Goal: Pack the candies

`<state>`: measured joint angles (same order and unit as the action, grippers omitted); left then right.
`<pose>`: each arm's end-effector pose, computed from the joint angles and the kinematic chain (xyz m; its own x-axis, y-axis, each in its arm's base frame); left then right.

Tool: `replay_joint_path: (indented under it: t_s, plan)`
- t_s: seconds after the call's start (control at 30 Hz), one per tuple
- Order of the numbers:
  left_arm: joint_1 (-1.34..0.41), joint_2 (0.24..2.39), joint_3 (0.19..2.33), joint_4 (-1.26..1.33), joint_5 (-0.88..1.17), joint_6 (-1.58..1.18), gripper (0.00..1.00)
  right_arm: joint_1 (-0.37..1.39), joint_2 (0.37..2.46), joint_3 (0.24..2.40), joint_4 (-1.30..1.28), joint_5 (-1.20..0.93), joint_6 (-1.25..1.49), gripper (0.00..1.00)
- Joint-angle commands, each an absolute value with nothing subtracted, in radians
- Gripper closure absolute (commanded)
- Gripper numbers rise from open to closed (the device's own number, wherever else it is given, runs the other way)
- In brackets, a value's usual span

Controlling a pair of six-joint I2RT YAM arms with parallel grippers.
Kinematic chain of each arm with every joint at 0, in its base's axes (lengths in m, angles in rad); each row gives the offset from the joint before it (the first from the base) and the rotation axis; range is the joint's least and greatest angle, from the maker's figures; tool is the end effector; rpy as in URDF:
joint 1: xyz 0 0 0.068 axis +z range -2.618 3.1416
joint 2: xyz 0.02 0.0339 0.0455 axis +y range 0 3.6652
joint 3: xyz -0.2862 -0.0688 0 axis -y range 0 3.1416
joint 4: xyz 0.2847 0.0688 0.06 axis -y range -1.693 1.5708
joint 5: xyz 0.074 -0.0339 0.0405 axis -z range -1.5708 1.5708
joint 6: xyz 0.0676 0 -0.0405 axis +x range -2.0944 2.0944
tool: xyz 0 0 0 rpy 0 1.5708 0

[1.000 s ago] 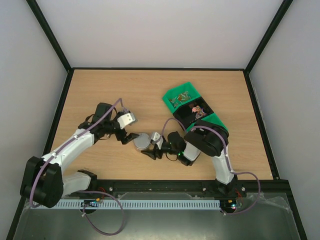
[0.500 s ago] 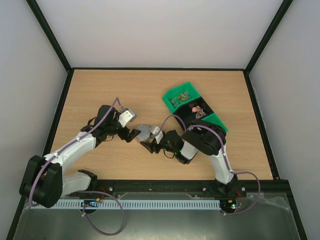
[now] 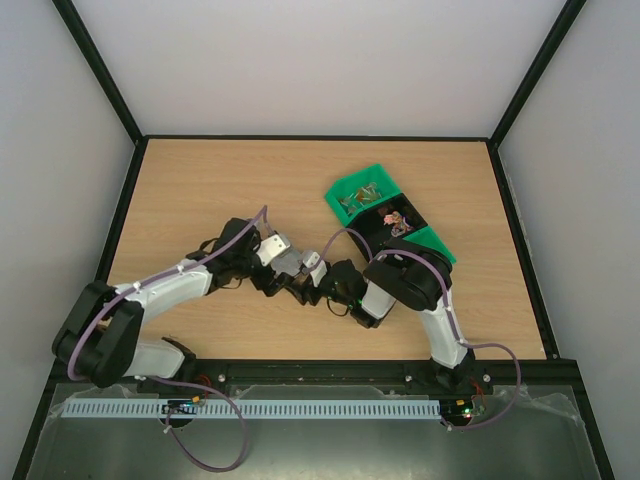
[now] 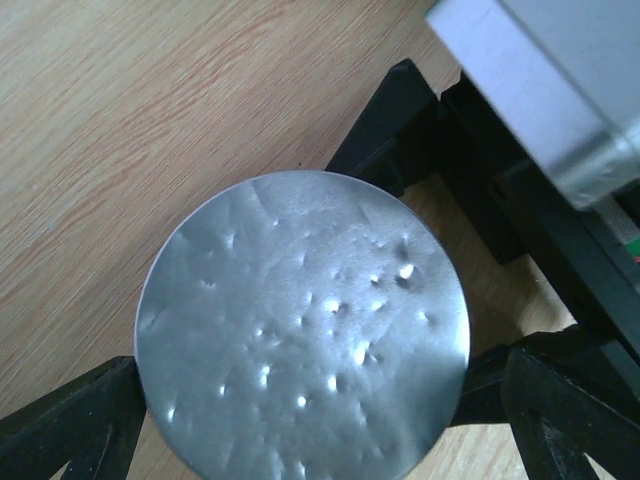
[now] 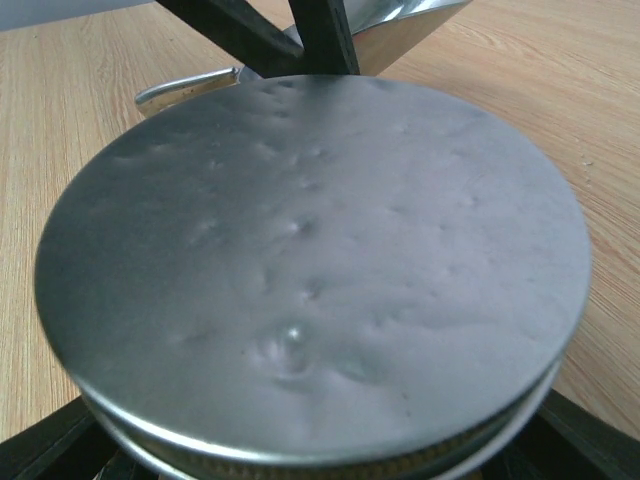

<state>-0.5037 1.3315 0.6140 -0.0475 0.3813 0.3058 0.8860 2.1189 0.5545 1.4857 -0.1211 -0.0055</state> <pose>0.2548 -0.1691 0.1549 -0.3727 0.5245 -0.7655 0.8340 0.5510 -0.0286 0.2287 0.2930 0.0624 -0.0451 -0.0638 -0.9969 -0.8453 0.5343 0.0040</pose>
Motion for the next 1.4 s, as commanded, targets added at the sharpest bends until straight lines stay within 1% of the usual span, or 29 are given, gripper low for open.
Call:
replay_joint_path:
  t_s: [0.0,0.37,0.5,0.6,0.7,0.9,1.03,1.23,1.37]
  plan:
    - [-0.526,1.373,0.632,-0.011,0.344,0.315,0.01,0.889,2.15,0.55,1.411,-0.101,0.026,0.67]
    - [-0.547,1.424,0.668,0.011,0.344,0.305,0.0,0.889,2.152,0.549,1.411,-0.125,0.026,0.67]
    - [-0.555,1.457,0.688,0.005,0.341,0.308,0.02,0.889,2.154,0.548,1.412,-0.127,0.023,0.67]
    - [-0.555,1.459,0.694,-0.011,0.368,0.331,0.06,0.889,2.15,0.545,1.412,-0.134,0.022,0.67]
    - [-0.554,1.46,0.7,-0.045,0.388,0.363,0.13,0.889,2.142,0.542,1.412,-0.144,0.015,0.67]
    - [-0.544,1.444,0.681,-0.097,0.388,0.426,0.21,0.889,2.135,0.529,1.418,-0.185,0.002,0.67]
    - [-0.534,1.437,0.682,-0.152,0.421,0.484,0.27,0.888,2.13,0.514,1.434,-0.261,-0.017,0.68]
    - [-0.527,1.421,0.678,-0.256,0.503,0.66,0.27,0.889,2.105,0.46,1.462,-0.453,-0.094,0.68]
    - [-0.526,1.412,0.664,-0.354,0.579,0.856,0.28,0.888,2.086,0.426,1.465,-0.598,-0.163,0.68]
